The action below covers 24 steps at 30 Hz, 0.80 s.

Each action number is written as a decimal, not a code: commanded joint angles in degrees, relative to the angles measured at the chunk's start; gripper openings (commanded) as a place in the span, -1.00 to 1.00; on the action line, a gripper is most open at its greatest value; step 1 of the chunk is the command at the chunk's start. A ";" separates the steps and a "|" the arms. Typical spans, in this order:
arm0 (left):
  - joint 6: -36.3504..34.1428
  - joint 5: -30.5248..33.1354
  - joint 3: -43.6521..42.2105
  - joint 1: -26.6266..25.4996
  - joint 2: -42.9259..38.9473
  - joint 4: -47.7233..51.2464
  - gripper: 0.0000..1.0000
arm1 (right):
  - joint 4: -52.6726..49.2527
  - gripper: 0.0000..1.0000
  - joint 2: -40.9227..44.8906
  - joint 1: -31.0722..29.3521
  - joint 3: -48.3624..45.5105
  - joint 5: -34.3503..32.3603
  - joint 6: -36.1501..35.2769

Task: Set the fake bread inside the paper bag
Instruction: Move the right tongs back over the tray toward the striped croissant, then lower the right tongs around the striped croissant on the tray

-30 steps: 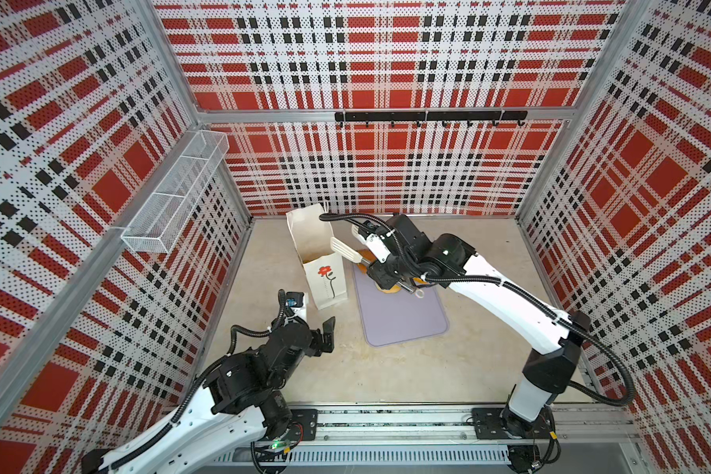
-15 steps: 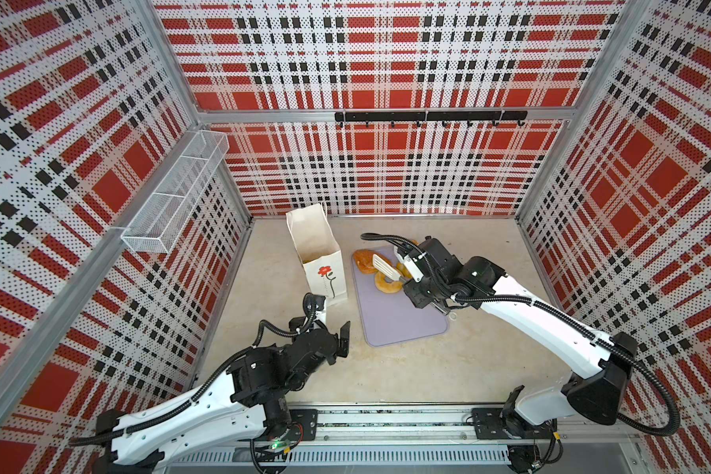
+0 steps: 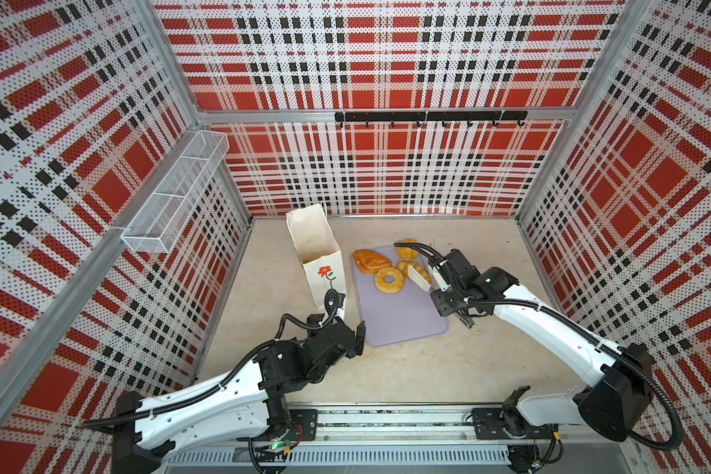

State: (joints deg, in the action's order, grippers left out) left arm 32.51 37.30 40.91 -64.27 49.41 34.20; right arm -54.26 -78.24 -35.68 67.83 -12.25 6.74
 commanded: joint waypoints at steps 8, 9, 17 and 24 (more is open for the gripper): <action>-0.65 -4.03 1.63 1.49 2.54 -3.77 0.99 | 3.59 0.13 -4.60 2.31 -0.07 -1.47 -4.62; -0.57 -4.65 1.50 1.81 2.55 -3.67 0.99 | 3.75 0.13 -5.17 2.70 0.07 -1.43 -4.94; 0.15 -9.14 0.58 3.80 3.31 -3.74 0.99 | 3.26 0.12 -10.90 3.87 2.66 -5.31 -9.47; 0.08 -11.41 1.28 4.47 6.08 -4.25 0.99 | 2.76 0.10 -16.42 5.05 6.02 -6.93 -12.90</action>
State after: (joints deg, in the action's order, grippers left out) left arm 32.10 27.14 40.91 -60.34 54.85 31.24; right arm -52.77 -93.73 -31.33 71.11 -17.26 -3.51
